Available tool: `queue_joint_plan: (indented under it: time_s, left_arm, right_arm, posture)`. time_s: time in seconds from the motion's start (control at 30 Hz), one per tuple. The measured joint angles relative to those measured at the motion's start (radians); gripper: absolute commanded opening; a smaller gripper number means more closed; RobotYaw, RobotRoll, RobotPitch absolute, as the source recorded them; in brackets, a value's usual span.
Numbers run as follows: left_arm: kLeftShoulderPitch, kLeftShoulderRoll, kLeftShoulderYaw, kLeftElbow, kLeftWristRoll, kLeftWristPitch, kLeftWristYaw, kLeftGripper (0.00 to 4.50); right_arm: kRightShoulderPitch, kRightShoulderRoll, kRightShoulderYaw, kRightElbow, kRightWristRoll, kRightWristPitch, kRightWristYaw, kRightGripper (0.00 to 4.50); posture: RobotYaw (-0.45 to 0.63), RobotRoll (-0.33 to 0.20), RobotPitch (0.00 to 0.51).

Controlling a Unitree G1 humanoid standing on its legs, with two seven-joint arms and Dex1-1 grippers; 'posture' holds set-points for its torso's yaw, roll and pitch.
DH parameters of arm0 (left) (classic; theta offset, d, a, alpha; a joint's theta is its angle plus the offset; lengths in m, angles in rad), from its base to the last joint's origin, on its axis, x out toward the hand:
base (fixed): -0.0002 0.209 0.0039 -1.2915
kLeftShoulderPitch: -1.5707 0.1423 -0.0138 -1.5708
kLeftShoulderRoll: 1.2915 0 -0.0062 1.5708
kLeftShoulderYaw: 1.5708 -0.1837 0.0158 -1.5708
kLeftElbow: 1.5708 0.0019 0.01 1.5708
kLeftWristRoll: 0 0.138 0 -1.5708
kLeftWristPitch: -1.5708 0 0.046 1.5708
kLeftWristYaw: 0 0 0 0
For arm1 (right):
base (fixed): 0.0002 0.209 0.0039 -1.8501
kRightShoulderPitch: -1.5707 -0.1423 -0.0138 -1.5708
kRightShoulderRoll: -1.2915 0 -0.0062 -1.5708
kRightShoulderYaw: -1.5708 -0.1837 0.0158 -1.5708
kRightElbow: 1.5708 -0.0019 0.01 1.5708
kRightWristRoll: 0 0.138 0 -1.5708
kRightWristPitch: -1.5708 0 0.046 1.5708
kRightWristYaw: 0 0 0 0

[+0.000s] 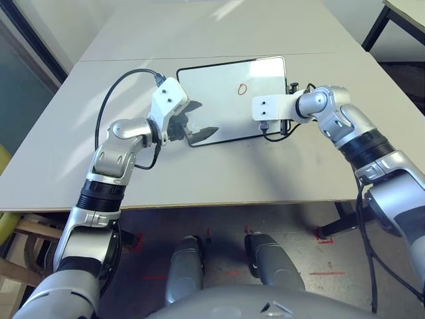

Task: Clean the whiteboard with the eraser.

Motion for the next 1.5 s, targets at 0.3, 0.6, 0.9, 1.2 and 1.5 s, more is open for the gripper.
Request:
queue_joint_plan:
  time_s: [0.3, 0.6, 0.9, 1.2, 1.5]
  left_arm:
    - [0.0, 0.0, 0.0, 0.0, 0.0, 0.0, 0.0, 4.5]
    - [0.0, 0.0, 0.0, 0.0, 0.0, 0.0, 0.0, 4.5]
    - [0.0, 0.0, 0.001, 0.001, 0.0, 0.0, 0.0, 4.5]
    - [0.0, 0.0, 0.001, 0.002, 0.0, 0.0, 0.0, 4.5]
    - [0.0, 0.003, 0.001, 0.005, 0.0, 0.0, -0.001, 4.5]
  right_arm:
    - [0.0, 0.022, 0.0, -0.019, -0.017, 0.0, 0.007, 0.27]
    - [0.0, 0.023, 0.0, -0.033, -0.023, -0.012, 0.02, 0.27]
    - [0.007, -0.038, 0.004, -0.024, -0.047, -0.038, 0.02, 0.27]
    - [0.025, -0.089, 0.003, -0.008, -0.059, -0.035, 0.02, 0.27]
    - [0.028, -0.115, 0.002, 0.029, -0.064, -0.029, 0.008, 0.27]
  posture:
    - [-0.13, 0.0, 0.107]
    - [-0.14, 0.0, 0.104]
    - [-0.14, 0.0, 0.104]
    - [-0.15, 0.0, 0.109]
    - [-0.15, 0.0, 0.111]
